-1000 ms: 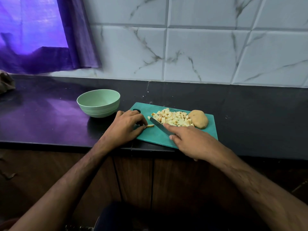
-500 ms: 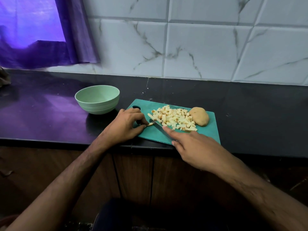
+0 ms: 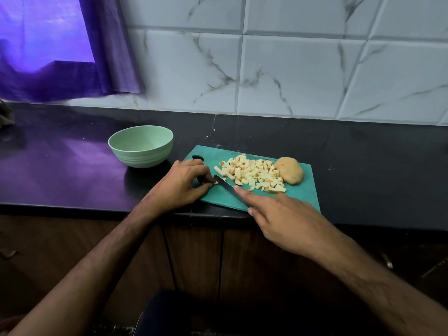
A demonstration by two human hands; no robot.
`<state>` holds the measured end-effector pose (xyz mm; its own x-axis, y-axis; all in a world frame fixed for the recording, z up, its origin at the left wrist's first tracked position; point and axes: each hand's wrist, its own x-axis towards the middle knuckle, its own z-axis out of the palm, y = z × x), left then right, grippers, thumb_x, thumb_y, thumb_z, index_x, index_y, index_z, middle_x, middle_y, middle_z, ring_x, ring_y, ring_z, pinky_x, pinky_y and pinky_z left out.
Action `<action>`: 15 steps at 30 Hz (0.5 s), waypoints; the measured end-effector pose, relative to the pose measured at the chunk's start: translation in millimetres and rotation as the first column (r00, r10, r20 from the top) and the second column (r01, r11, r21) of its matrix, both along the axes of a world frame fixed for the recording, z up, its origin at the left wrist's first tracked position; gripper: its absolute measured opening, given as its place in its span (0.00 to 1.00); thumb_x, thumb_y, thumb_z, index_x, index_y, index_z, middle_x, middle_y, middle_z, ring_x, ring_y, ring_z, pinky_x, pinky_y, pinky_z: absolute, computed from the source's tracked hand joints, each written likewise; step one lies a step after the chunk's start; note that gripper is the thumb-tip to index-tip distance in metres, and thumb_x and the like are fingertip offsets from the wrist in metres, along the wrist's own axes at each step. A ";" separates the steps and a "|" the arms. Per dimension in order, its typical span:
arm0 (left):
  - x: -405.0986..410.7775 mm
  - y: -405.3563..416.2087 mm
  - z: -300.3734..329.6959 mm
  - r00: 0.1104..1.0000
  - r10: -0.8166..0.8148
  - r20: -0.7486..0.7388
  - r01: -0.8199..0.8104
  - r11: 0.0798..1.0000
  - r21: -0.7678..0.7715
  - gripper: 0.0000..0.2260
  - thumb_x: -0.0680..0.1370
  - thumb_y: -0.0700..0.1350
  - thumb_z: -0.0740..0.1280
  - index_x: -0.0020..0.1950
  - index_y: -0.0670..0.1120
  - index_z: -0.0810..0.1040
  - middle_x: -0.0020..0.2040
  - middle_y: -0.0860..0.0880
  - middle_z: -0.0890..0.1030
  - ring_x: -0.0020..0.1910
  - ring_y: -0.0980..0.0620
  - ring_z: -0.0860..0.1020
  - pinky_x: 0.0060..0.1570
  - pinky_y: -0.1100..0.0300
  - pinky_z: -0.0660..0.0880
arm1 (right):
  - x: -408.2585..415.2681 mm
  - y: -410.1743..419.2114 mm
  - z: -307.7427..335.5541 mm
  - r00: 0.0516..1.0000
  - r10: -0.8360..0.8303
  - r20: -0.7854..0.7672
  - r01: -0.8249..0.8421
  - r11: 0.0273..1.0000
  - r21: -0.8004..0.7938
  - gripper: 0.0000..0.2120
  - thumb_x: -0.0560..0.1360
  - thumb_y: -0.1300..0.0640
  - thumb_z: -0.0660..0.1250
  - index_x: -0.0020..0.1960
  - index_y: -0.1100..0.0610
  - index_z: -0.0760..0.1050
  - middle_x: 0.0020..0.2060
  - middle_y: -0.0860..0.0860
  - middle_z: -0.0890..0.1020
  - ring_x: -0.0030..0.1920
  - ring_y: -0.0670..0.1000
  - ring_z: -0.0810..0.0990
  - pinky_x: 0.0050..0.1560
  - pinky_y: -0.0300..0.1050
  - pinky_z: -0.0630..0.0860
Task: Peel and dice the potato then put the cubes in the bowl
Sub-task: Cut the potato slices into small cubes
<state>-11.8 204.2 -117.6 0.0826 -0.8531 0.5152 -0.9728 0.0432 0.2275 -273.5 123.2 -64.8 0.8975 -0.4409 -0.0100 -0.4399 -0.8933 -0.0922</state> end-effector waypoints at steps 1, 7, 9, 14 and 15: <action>0.2 -0.1 -0.4 1.000 -0.007 -0.006 0.007 1.000 -0.003 0.02 0.76 0.48 0.74 0.47 0.52 0.83 0.44 0.59 0.77 0.46 0.61 0.76 0.44 0.51 0.73 | 2.4 -0.2 -1.9 1.000 -0.003 0.003 0.003 1.000 0.006 0.25 0.87 0.46 0.49 0.81 0.35 0.45 0.37 0.45 0.71 0.35 0.44 0.70 0.32 0.41 0.62; -1.4 2.6 1.8 0.999 -0.021 -0.031 0.021 1.000 -0.007 0.03 0.75 0.51 0.71 0.47 0.54 0.82 0.44 0.58 0.79 0.46 0.61 0.77 0.46 0.46 0.77 | 20.4 1.4 -4.0 1.000 -0.017 0.012 0.017 1.000 0.002 0.25 0.87 0.48 0.50 0.82 0.37 0.48 0.36 0.46 0.72 0.36 0.44 0.70 0.33 0.42 0.63; -3.0 3.9 2.7 0.998 -0.029 -0.062 0.027 0.999 -0.019 0.03 0.75 0.49 0.71 0.48 0.54 0.80 0.44 0.58 0.80 0.45 0.60 0.79 0.46 0.46 0.77 | 23.0 -2.6 0.8 1.000 -0.023 0.010 0.023 0.999 0.026 0.24 0.87 0.47 0.50 0.81 0.36 0.49 0.37 0.46 0.73 0.36 0.44 0.71 0.32 0.42 0.63; -5.5 6.4 3.3 0.989 -0.034 -0.144 0.026 0.998 -0.057 0.11 0.73 0.41 0.74 0.48 0.50 0.74 0.42 0.57 0.81 0.43 0.57 0.81 0.46 0.52 0.79 | 7.9 -4.0 5.6 0.997 -0.021 0.075 0.018 0.999 0.036 0.25 0.87 0.46 0.50 0.80 0.34 0.48 0.37 0.46 0.73 0.34 0.44 0.72 0.32 0.42 0.63; -5.4 6.4 3.3 0.988 -0.040 -0.151 0.031 0.998 -0.061 0.11 0.73 0.40 0.75 0.48 0.49 0.74 0.41 0.57 0.81 0.43 0.56 0.81 0.45 0.54 0.79 | 5.2 -0.4 3.4 0.998 -0.014 0.065 0.012 0.999 0.034 0.25 0.87 0.46 0.50 0.81 0.34 0.47 0.37 0.45 0.72 0.35 0.44 0.71 0.32 0.42 0.63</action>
<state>-17.1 210.6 -114.3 0.1341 -0.8259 0.5477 -0.9247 0.0945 0.3689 -268.4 122.8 -61.5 0.8909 -0.4531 0.0333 -0.4437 -0.8834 -0.1508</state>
